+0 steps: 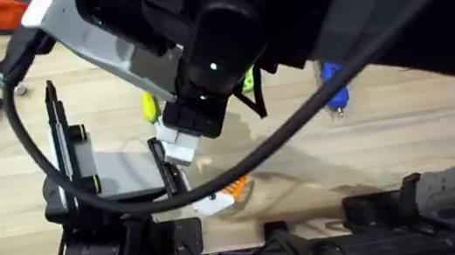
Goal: Pick up the gripper from the table and insert it into the empty holder that is missing its gripper. Then pick up a screw, insert it into the mounting hole, and use the screwdriver to tighten it. Finally, clean up the table by picking up the vegetable and placing it into the bucket.
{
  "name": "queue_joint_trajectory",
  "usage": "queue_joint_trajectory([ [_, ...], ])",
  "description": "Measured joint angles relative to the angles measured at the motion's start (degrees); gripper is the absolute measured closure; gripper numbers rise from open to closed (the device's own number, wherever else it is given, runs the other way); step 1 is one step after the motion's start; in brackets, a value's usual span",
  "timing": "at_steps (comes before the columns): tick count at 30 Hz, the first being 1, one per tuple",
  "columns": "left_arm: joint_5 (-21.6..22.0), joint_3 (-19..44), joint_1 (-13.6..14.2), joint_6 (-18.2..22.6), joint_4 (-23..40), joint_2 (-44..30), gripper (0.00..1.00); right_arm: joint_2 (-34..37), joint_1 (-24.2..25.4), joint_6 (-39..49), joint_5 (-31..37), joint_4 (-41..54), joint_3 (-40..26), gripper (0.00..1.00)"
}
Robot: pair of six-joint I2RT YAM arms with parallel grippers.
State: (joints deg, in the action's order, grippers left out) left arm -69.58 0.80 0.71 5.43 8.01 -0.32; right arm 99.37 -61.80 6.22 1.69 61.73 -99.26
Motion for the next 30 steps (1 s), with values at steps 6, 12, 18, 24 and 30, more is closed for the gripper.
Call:
queue_joint_trajectory([
  [6, -0.1, 0.0, 0.0, 0.2, 0.0, 0.0, 0.015, -0.5, -0.1, 0.0, 0.4, 1.0, -0.4, 0.054],
  [12, -0.1, 0.0, 0.0, 0.3, 0.0, 0.0, 0.015, -3.1, 0.3, -0.3, 0.4, 1.3, -2.2, 0.01],
  [18, -0.1, 0.0, 0.0, 0.4, 0.0, 0.0, 0.015, -7.7, 3.6, -1.9, 0.5, 1.4, -3.1, 0.01],
  [24, -0.1, 0.0, 0.0, 0.4, 0.0, 0.0, 0.015, -9.5, 6.8, -3.5, 2.5, 1.5, -3.2, 0.01],
  [30, -0.1, 0.0, 0.0, 0.4, 0.0, 0.0, 0.015, -10.1, 10.9, -7.1, 3.5, 0.9, -1.9, 0.01],
])
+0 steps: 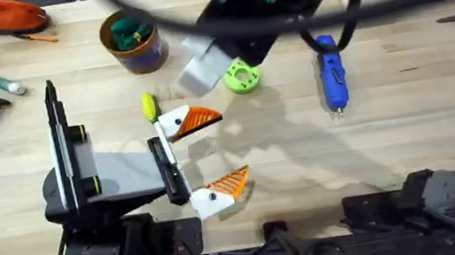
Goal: Pick up the gripper from the table and insert it into the empty holder that is missing its gripper. Then pick up a screw, insert it into the mounting hole, and use the screwdriver to tighten it. Finally, clean up the table by picking up the vegetable and placing it into the bucket.
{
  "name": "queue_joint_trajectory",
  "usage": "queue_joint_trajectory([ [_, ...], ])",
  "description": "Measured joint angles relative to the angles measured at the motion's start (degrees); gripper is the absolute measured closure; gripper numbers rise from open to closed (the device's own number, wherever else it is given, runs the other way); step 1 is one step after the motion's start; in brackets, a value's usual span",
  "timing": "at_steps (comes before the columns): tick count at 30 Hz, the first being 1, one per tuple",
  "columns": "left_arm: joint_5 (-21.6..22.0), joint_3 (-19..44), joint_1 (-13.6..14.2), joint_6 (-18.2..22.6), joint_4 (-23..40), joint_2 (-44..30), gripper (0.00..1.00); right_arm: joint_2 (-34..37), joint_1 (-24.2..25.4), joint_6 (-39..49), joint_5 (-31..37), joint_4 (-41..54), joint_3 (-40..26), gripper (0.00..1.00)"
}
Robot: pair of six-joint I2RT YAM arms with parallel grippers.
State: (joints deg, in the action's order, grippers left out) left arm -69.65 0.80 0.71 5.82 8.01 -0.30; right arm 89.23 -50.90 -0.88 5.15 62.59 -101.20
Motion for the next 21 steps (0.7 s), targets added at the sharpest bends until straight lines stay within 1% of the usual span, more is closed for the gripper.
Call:
queue_joint_trajectory([
  [6, 0.0, 0.0, 0.0, 0.0, 0.0, 0.0, 0.015, -1.2, 7.6, -6.1, 0.1, 0.4, 3.9, 0.01],
  [7, 0.0, 0.0, 0.0, 0.0, 0.0, 0.0, 0.014, -1.2, 11.4, -8.7, 0.2, 0.9, 5.5, 0.01],
  [9, 0.0, 0.0, 0.0, 0.0, 0.0, 0.0, 0.014, -1.2, 13.7, -10.1, 0.3, 1.5, 6.7, 0.01],
  [15, 0.0, 0.0, 0.0, 0.0, 0.0, 0.0, 0.016, -1.1, 18.2, -13.1, 0.6, 4.5, 9.6, 0.01],
  [21, 0.0, 0.0, 0.0, 0.0, 0.0, 0.0, 0.015, -1.1, 23.7, -15.1, 0.7, 6.4, 10.0, 0.01],
])
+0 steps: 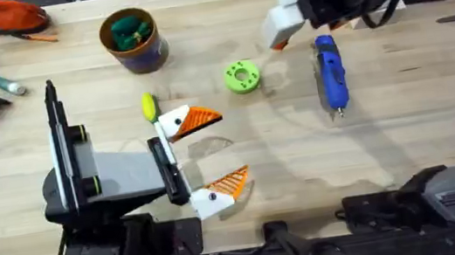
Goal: Pick up the gripper from the table and insert it into the empty holder that is missing its gripper. Then pick up a screw, insert it into the mounting hole, and use the screwdriver to tighten it. Finally, clean up the table by picking up the vegetable and placing it into the bucket.
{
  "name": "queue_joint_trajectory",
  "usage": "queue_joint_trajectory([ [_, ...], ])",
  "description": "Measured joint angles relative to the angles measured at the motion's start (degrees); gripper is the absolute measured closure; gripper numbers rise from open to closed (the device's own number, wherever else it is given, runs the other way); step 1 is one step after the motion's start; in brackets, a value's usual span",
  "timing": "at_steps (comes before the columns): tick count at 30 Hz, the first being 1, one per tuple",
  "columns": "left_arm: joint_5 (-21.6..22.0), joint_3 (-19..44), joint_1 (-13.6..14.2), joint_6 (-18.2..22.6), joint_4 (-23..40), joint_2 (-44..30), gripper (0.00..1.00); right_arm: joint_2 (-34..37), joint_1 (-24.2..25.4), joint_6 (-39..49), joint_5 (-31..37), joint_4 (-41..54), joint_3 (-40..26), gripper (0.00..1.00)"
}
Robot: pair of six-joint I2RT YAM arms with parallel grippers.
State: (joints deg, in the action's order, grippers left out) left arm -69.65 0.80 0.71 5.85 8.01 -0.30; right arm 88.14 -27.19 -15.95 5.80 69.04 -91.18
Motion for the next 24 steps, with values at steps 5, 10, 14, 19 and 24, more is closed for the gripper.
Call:
queue_joint_trajectory([
  [5, 0.0, 0.0, 0.0, 0.0, 0.0, 0.0, 0.015, 0.0, 3.5, -0.6, 0.0, 0.0, 0.0, 0.01],
  [10, 0.0, 0.0, 0.0, 0.0, 0.0, 0.0, 0.015, 0.0, 5.6, -0.6, 0.0, 0.0, 0.0, 0.01],
  [14, 0.0, 0.0, 0.0, 0.0, 0.0, 0.0, 0.015, 0.0, 5.7, -0.6, 0.0, 0.0, 0.0, 0.01],
  [19, 0.0, 0.0, 0.0, 0.0, 0.0, 0.0, 0.014, 0.0, 5.7, -0.6, 0.0, 0.0, 0.0, 0.01],
  [24, 0.0, 0.0, 0.0, 0.0, 0.0, 0.0, 0.015, 0.0, 5.7, -0.6, 0.0, 0.0, 0.0, 0.01],
])
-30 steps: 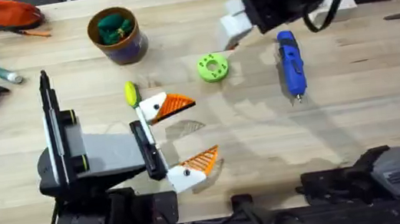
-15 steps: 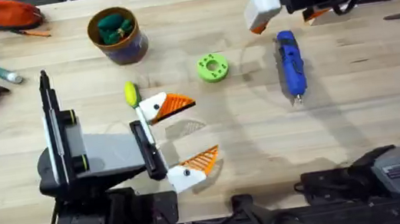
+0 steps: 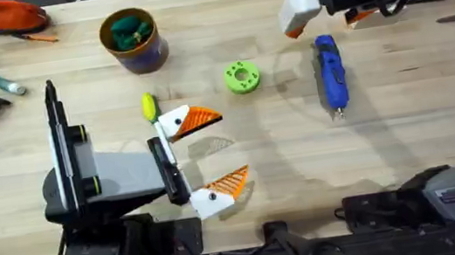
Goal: Pick up the gripper from the table and insert it into the empty holder that is missing its gripper. Then pick up a screw, insert it into the mounting hole, and use the screwdriver to tighten it. Finally, clean up the table by picking up the vegetable and placing it into the bucket.
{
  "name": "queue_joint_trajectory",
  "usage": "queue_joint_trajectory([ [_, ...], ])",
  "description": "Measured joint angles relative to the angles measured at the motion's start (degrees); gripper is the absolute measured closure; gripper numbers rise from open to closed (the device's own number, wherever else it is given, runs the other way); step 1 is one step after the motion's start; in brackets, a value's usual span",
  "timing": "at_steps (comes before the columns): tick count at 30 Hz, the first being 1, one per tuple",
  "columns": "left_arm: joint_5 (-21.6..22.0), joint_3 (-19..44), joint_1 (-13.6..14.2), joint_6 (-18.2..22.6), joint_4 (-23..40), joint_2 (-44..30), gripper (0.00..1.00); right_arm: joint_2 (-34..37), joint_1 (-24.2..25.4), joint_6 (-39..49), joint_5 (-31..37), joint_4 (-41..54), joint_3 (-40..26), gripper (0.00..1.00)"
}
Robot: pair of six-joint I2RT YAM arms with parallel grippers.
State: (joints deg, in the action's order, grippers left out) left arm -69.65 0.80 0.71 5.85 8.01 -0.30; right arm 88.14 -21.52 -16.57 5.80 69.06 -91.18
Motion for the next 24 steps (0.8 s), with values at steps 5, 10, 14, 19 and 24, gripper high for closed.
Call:
queue_joint_trajectory([
  [5, 0.0, 0.0, 0.0, 0.0, 0.0, 0.0, 0.015, 0.0, 0.0, 0.0, 0.0, 0.0, 0.0, 0.01],
  [10, 0.0, 0.0, 0.0, 0.0, 0.0, 0.0, 0.015, 0.0, 0.0, -0.2, 0.0, 0.0, 0.0, 0.01],
  [14, 0.0, 0.0, 0.0, 0.0, 0.0, 0.0, 0.009, 0.0, 0.0, -0.2, 0.0, 0.0, 0.0, 0.01],
  [19, 0.0, 0.0, 0.0, 0.3, 0.0, 0.0, 0.372, 0.0, 0.0, -0.2, 0.0, 0.0, 0.0, 0.01],
  [24, 0.0, 0.0, 0.0, 0.5, 0.0, 0.0, 0.883, 0.0, 0.0, -0.2, 0.0, 0.0, 0.0, 0.01],
])
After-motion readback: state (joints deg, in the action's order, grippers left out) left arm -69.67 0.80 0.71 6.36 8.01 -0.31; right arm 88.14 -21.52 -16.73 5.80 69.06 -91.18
